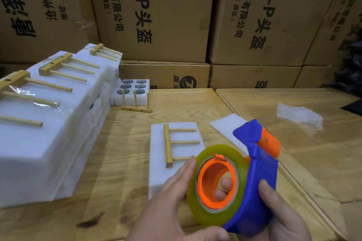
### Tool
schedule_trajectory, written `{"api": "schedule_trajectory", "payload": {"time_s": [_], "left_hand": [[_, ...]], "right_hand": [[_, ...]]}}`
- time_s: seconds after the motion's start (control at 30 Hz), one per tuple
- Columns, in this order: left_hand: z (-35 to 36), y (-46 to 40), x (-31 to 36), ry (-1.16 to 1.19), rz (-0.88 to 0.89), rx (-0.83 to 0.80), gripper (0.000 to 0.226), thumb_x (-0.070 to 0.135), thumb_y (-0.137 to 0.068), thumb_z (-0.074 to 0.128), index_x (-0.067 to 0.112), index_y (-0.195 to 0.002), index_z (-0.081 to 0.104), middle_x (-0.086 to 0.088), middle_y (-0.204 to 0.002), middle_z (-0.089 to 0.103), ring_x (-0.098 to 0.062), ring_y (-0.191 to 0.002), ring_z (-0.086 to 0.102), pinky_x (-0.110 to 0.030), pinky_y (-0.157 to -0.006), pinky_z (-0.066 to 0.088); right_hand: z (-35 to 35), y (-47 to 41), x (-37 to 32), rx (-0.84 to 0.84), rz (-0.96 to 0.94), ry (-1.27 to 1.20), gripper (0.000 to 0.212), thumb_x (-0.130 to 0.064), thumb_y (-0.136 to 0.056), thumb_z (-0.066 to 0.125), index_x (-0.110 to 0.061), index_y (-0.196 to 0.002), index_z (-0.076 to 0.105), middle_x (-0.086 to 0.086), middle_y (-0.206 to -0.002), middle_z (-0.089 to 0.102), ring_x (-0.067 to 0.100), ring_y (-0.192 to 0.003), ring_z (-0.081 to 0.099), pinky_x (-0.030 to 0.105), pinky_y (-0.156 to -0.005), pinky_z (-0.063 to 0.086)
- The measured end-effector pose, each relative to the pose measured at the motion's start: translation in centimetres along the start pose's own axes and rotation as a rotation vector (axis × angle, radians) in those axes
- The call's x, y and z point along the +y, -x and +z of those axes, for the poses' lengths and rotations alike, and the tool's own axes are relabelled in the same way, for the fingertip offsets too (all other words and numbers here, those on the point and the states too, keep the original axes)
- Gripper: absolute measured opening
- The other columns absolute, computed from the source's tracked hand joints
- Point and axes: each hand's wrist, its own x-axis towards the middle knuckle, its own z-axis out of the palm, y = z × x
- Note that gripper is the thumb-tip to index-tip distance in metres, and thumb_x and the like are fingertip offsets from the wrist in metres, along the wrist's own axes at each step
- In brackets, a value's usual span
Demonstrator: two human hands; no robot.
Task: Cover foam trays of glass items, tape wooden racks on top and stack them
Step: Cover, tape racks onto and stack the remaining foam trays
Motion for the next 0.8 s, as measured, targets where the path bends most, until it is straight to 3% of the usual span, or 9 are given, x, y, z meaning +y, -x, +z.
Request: {"api": "schedule_trajectory", "payload": {"time_s": [0.17, 0.33, 0.4, 0.43, 0.47, 0.5, 0.57, 0.63, 0.8], "left_hand": [[-0.4, -0.1, -0.1, 0.23, -0.077, -0.063, 0.125, 0.068, -0.042, 0.094, 0.052, -0.146, 0.026, 0.049, -0.14, 0.04, 0.016, -0.136, 0.037, -0.014, -0.108, 0.039], [-0.6, -1.1, 1.1, 0.214, -0.173, -0.112, 0.112, 0.026, -0.059, 0.097, 0.05, -0.141, 0.024, 0.031, -0.151, 0.04, 0.013, -0.137, 0.037, -0.019, -0.115, 0.036], [-1.0, -0.9, 0.7, 0.169, -0.129, -0.101, 0.108, 0.039, -0.054, 0.097, 0.048, -0.142, 0.034, 0.022, -0.153, 0.043, 0.007, -0.138, 0.042, -0.028, -0.115, 0.04], [-1.2, -0.7, 0.5, 0.144, -0.092, -0.107, 0.11, 0.049, -0.052, 0.096, 0.05, -0.145, 0.036, 0.021, -0.152, 0.046, 0.005, -0.138, 0.043, -0.031, -0.115, 0.041], [-1.5, -0.5, 0.4, 0.116, -0.056, -0.109, 0.11, 0.059, -0.052, 0.094, 0.057, -0.146, 0.036, 0.024, -0.151, 0.046, 0.005, -0.139, 0.042, -0.03, -0.116, 0.04], [-1.8, -0.3, 0.5, 0.085, -0.034, -0.106, 0.106, 0.068, -0.051, 0.09, 0.066, -0.142, 0.036, 0.03, -0.15, 0.045, 0.008, -0.14, 0.039, -0.03, -0.116, 0.038], [-2.8, -0.2, 0.9, 0.076, -0.012, -0.065, 0.099, 0.076, -0.049, 0.087, 0.072, -0.136, 0.038, 0.034, -0.148, 0.045, 0.007, -0.142, 0.036, -0.036, -0.117, 0.038], [-3.9, -0.2, 1.6, 0.098, 0.026, -0.01, 0.094, 0.078, -0.053, 0.084, 0.062, -0.137, 0.047, 0.024, -0.149, 0.049, -0.002, -0.142, 0.042, -0.046, -0.114, 0.038], [-5.6, -1.0, 5.6, 0.048, 0.176, 0.084, 0.076, 0.078, -0.065, 0.075, 0.051, -0.134, 0.057, 0.015, -0.142, 0.059, -0.013, -0.138, 0.05, -0.046, -0.106, 0.043]], "right_hand": [[0.2, -0.9, 0.1, -0.027, 0.015, 0.003, 0.062, -0.027, -0.111, 0.006, 0.019, -0.151, 0.012, 0.038, -0.158, 0.019, 0.045, -0.15, 0.018, 0.049, -0.121, -0.009], [0.3, -1.0, 0.2, -0.002, -0.033, 0.034, 0.061, -0.027, -0.111, 0.004, 0.019, -0.151, 0.013, 0.039, -0.157, 0.018, 0.046, -0.15, 0.016, 0.048, -0.122, -0.008], [1.1, -0.9, 0.1, 0.117, -0.042, 0.131, 0.061, -0.029, -0.112, 0.024, 0.022, -0.146, 0.026, 0.045, -0.149, 0.029, 0.051, -0.144, 0.03, 0.057, -0.122, 0.006], [0.8, -0.9, 0.2, 0.069, -0.028, 0.236, 0.064, -0.034, -0.104, 0.054, 0.021, -0.137, 0.044, 0.047, -0.138, 0.043, 0.055, -0.132, 0.045, 0.063, -0.115, 0.028], [0.4, -0.9, 0.7, 0.011, -0.003, 0.348, 0.07, -0.039, -0.082, 0.083, 0.015, -0.122, 0.062, 0.045, -0.122, 0.057, 0.055, -0.114, 0.06, 0.061, -0.098, 0.048], [0.1, -0.6, 0.2, 0.065, -0.017, 0.544, 0.072, -0.042, -0.062, 0.095, 0.006, -0.11, 0.071, 0.041, -0.109, 0.065, 0.053, -0.1, 0.068, 0.054, -0.082, 0.057], [1.2, -0.3, -0.9, 0.055, -0.031, 0.783, 0.063, -0.047, -0.059, 0.094, -0.008, -0.105, 0.075, 0.031, -0.101, 0.072, 0.046, -0.094, 0.072, 0.043, -0.077, 0.059], [1.8, -0.4, -1.6, 0.056, -0.052, 0.966, 0.06, -0.054, -0.056, 0.092, -0.019, -0.103, 0.077, 0.021, -0.1, 0.076, 0.037, -0.094, 0.074, 0.035, -0.075, 0.061], [2.6, -0.5, -2.0, 0.153, -0.037, 1.188, 0.082, -0.073, -0.029, 0.091, -0.038, -0.101, 0.076, 0.005, -0.098, 0.079, 0.021, -0.09, 0.076, 0.027, -0.073, 0.061]]}}
